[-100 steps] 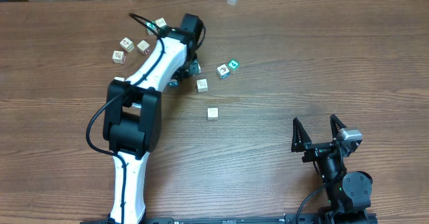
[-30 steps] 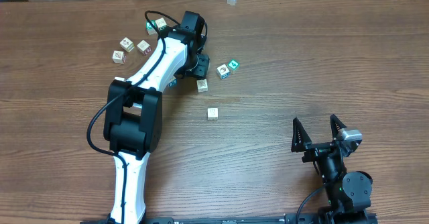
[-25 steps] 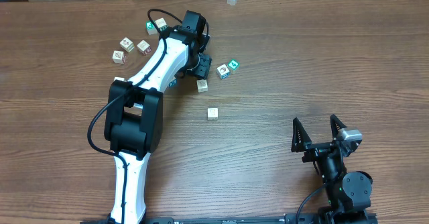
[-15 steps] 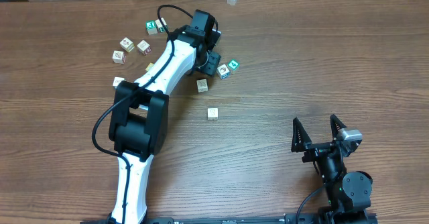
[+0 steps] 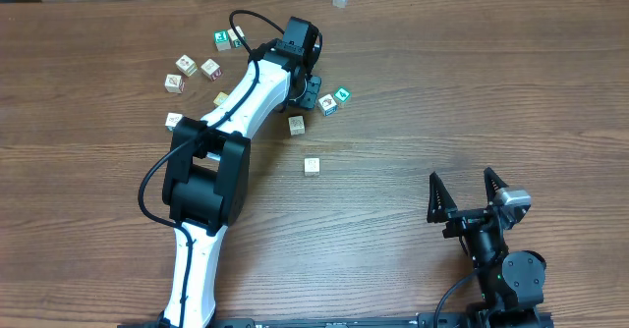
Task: Form a tower
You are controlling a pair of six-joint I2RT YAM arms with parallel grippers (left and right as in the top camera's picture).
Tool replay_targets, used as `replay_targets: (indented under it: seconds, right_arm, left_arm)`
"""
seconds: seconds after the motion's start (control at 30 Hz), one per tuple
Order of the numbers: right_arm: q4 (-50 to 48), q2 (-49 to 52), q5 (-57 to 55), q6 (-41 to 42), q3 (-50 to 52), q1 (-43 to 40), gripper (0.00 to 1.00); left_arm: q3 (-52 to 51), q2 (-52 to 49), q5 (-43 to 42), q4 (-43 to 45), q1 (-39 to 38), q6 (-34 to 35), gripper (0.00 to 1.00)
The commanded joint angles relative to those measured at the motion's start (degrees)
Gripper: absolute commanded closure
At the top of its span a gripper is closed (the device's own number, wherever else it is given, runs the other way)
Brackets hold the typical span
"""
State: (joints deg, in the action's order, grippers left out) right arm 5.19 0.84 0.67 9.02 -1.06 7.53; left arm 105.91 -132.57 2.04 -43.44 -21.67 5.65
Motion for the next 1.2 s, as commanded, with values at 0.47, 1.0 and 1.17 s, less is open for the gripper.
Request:
replay_targets:
  seconds: [0.47,1.0,1.17]
  right_arm:
    - [-0.35,-0.68,0.02,0.31,0.59,-0.15,0.00]
    - [-0.35,-0.68,0.02,0.31,0.59,-0.15,0.00]
    - [-0.35,-0.68,0.02,0.31,0.59,-0.15,0.00]
  left_arm:
    - [0.20,-1.27,0.92,0.87,0.17,1.25,0.60]
    - [0.20,-1.27,0.96,0.74,0.17,1.22,0.62]
    - [0.20,-1.27,1.81,0.44,0.17,1.18,0.68]
